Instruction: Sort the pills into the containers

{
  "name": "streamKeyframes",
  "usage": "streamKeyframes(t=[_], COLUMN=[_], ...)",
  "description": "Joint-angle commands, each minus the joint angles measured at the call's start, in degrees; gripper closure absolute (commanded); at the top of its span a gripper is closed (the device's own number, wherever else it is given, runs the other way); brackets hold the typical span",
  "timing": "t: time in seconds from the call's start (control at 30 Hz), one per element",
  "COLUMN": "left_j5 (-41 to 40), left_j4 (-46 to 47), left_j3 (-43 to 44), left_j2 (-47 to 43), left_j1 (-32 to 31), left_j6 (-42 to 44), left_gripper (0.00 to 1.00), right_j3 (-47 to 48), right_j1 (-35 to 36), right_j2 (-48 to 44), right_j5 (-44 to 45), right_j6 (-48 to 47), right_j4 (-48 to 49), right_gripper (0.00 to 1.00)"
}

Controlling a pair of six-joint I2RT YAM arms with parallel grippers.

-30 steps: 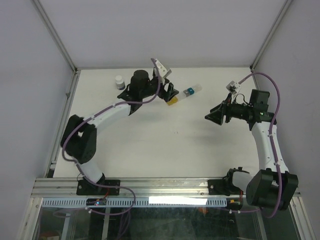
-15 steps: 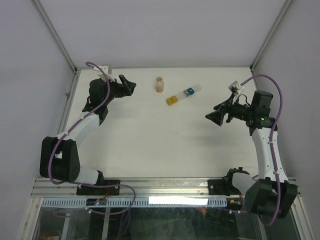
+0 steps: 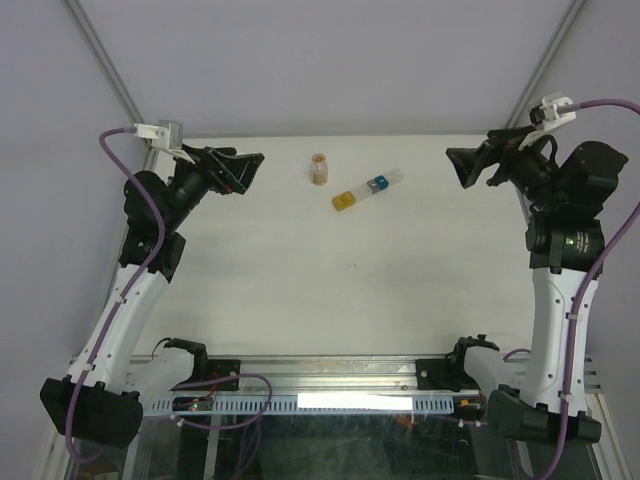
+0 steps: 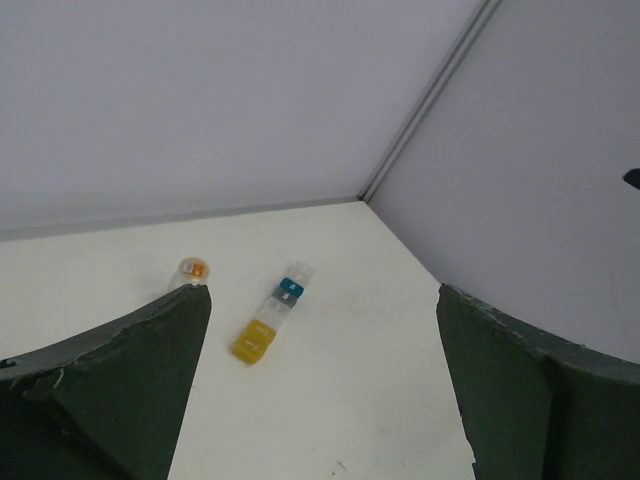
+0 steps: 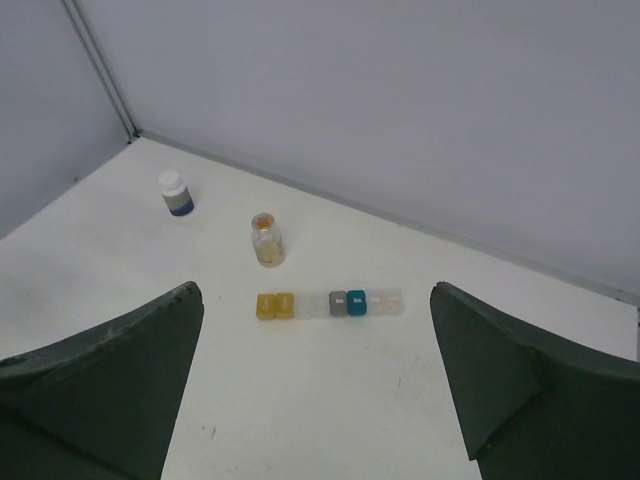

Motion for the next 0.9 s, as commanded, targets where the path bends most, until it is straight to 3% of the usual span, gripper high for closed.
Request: streamKeyframes(t=[0.0,0.3,0.87], left_j5=[5.48,9.26,10.52], left_j4=[-1.57,-2.30,-3.49], left_j3=[2.25,1.83,1.12], left_j2=[-3.52,-7.34,-7.88], left_j1=[0.06,0.10,0.08], left_j6=[-2.82,-4.72,-3.38], left_gripper=[0.01,0.01,0.01], right_j3=[4.41,10.56,6.94], right_j1=[-0.21,-0.27,-0.26], right_j2=[-0.38,-1.51,-2.60], right_j5=[3.53,4.85,4.69], right_j6=[9.90,8.15,6.84], right_j4=[-1.03,-7.77,-7.09], right_gripper=[0.00,0.00,0.00])
